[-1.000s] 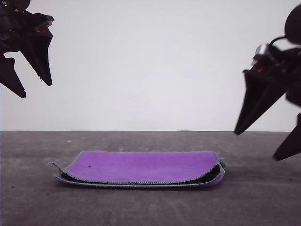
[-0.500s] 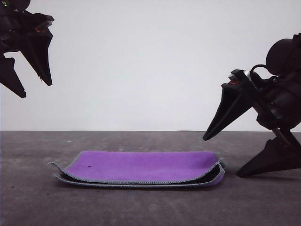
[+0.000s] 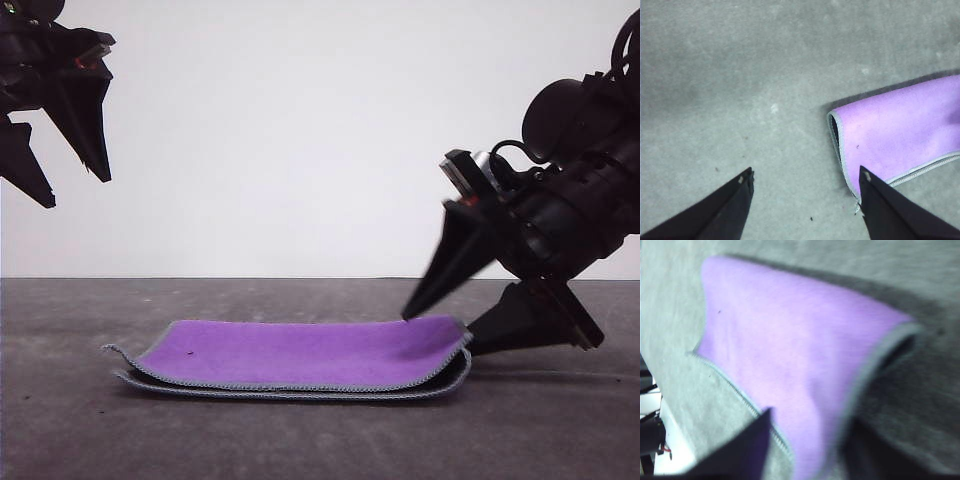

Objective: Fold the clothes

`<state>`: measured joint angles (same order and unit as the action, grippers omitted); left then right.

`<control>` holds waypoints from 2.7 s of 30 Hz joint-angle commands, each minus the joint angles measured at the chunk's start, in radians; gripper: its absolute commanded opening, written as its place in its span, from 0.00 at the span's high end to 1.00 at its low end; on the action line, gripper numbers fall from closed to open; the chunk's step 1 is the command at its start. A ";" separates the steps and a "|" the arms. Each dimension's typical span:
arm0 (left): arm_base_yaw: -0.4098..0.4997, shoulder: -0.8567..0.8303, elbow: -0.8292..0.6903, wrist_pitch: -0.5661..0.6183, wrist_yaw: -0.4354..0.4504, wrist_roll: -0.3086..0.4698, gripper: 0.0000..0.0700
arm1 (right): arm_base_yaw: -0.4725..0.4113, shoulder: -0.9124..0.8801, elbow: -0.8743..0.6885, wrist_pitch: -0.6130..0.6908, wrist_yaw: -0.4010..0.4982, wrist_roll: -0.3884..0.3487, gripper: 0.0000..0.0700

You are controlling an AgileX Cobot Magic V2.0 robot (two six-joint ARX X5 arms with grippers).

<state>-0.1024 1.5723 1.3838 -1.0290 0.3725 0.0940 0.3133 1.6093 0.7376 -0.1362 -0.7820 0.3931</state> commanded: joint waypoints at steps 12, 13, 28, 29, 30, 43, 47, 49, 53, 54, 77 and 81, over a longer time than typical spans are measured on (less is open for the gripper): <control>-0.001 0.014 0.016 0.000 0.002 0.006 0.43 | 0.088 0.020 0.003 0.173 -0.051 0.110 0.99; -0.001 0.014 0.016 -0.001 0.002 0.006 0.43 | 0.101 0.020 0.003 0.203 -0.051 0.130 0.99; -0.001 0.014 0.016 -0.001 0.002 0.002 0.43 | 0.249 0.101 0.031 0.441 -0.019 0.295 0.99; -0.001 0.014 0.016 -0.001 0.002 0.002 0.43 | 0.256 0.113 0.037 0.449 -0.019 0.302 0.99; -0.001 0.014 0.016 -0.001 0.002 0.002 0.43 | 0.262 0.125 0.045 0.453 -0.019 0.307 0.99; -0.001 0.014 0.016 -0.001 0.002 0.002 0.43 | 0.314 0.220 0.167 0.458 0.001 0.315 0.99; -0.001 0.014 0.016 0.000 0.002 0.002 0.43 | 0.321 0.240 0.201 0.457 -0.001 0.330 0.99; -0.001 0.014 0.016 0.000 0.002 0.002 0.43 | 0.326 0.249 0.212 0.457 -0.004 0.334 0.99; 0.000 0.014 0.016 0.001 0.002 0.002 0.43 | 0.339 0.260 0.220 0.457 -0.003 0.333 0.99; 0.000 0.014 0.016 0.002 0.002 0.002 0.43 | 0.339 0.261 0.220 0.457 -0.003 0.333 0.99; 0.000 0.014 0.016 0.007 0.002 0.002 0.43 | 0.299 0.259 0.246 0.501 -0.130 0.333 0.28; 0.000 0.010 0.016 0.010 0.002 0.002 0.42 | 0.264 0.255 0.306 0.450 -0.195 0.329 0.20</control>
<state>-0.1024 1.5723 1.3838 -1.0229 0.3725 0.0929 0.5758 1.8503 1.0207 0.3099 -0.9658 0.7190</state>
